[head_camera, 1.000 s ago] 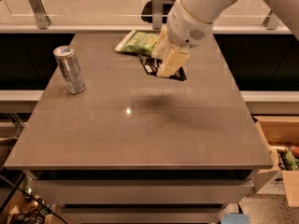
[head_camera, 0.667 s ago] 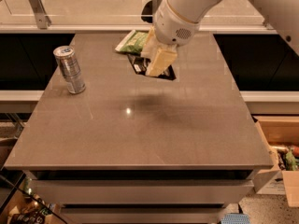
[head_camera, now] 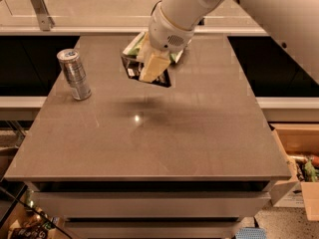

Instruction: Move rxbar chocolate near redbull can

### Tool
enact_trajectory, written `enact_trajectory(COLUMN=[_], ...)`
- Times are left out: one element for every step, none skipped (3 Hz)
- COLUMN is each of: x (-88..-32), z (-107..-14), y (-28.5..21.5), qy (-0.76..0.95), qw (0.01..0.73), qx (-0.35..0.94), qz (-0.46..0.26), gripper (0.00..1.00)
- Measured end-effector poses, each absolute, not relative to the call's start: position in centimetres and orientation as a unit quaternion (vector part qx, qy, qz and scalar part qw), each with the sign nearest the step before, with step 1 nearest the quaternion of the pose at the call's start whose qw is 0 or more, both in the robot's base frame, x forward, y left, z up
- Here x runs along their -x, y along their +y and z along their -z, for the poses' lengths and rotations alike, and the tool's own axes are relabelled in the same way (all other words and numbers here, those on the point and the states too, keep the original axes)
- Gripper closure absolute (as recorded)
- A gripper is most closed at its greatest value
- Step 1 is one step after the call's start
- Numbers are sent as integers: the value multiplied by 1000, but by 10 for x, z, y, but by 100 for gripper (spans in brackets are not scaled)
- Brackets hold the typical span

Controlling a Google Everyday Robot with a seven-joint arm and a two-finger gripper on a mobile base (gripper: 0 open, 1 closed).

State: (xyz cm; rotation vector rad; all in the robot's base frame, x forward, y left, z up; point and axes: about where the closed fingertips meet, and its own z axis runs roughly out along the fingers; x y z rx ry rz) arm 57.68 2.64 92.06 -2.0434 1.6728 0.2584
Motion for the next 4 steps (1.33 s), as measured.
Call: enact_trajectory(x=[-585,-590,-592,-595], z=[-913,-909,-905,-896], y=[37,53,72,88], qy=[620,615,604,598], qw=[257,266,263,252], qx=[734,735,745,753], qz=[-99,-102,-105,-113], gripper=[100,100,100,100])
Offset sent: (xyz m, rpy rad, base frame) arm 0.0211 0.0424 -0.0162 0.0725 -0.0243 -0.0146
